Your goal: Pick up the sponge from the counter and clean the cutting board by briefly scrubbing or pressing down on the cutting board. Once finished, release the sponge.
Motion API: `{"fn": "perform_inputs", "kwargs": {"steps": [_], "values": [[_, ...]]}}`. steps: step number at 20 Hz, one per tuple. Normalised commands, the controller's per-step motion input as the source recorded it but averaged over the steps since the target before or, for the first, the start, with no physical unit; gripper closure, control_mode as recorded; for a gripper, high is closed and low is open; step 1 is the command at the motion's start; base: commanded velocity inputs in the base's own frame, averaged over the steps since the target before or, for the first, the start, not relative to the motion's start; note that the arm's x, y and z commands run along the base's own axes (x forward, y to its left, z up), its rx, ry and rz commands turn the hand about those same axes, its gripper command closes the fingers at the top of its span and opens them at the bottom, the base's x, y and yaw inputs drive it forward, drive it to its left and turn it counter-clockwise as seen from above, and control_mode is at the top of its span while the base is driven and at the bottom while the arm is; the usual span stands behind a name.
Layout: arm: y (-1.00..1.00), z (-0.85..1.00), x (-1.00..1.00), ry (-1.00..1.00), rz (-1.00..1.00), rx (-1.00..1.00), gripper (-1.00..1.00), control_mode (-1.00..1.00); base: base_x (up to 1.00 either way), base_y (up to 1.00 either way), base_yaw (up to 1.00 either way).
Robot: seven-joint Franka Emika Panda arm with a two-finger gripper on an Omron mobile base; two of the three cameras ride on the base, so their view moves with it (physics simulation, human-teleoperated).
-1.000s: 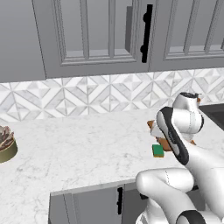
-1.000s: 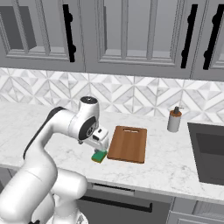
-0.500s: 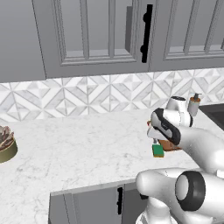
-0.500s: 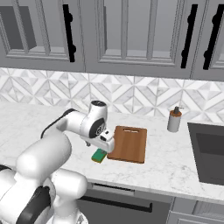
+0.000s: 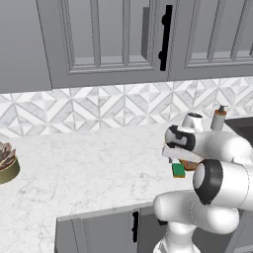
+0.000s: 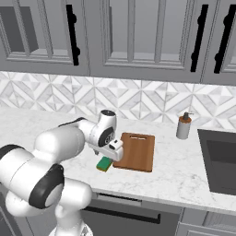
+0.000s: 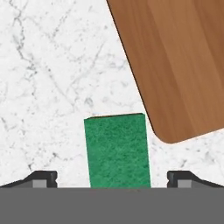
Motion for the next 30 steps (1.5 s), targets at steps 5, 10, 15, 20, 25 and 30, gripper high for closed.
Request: {"fn": "perform_inputs", "kwargs": {"steps": [5, 10, 15, 20, 25, 30], "values": [[-0.1, -0.26, 0.0, 0.0, 0.0, 0.02, -1.0, -1.0, 0.0, 0.0, 0.0], [0.0, -0.24, 0.04, 0.0, 0.0, 0.0, -1.0, -1.0, 0.0, 0.0, 0.0], [0.0, -0.15, 0.03, 0.0, 0.0, 0.0, -1.0, -1.0, 0.0, 0.0, 0.0], [0.05, -0.12, 0.0, 0.0, 0.0, 0.0, -1.0, -1.0, 0.0, 0.0, 0.0], [0.05, -0.02, 0.0, 0.0, 0.0, 0.0, -1.0, -1.0, 0.0, 0.0, 0.0], [0.07, -0.18, 0.0, 0.0, 0.0, -0.01, -1.0, -1.0, 0.0, 0.0, 0.0]]}}
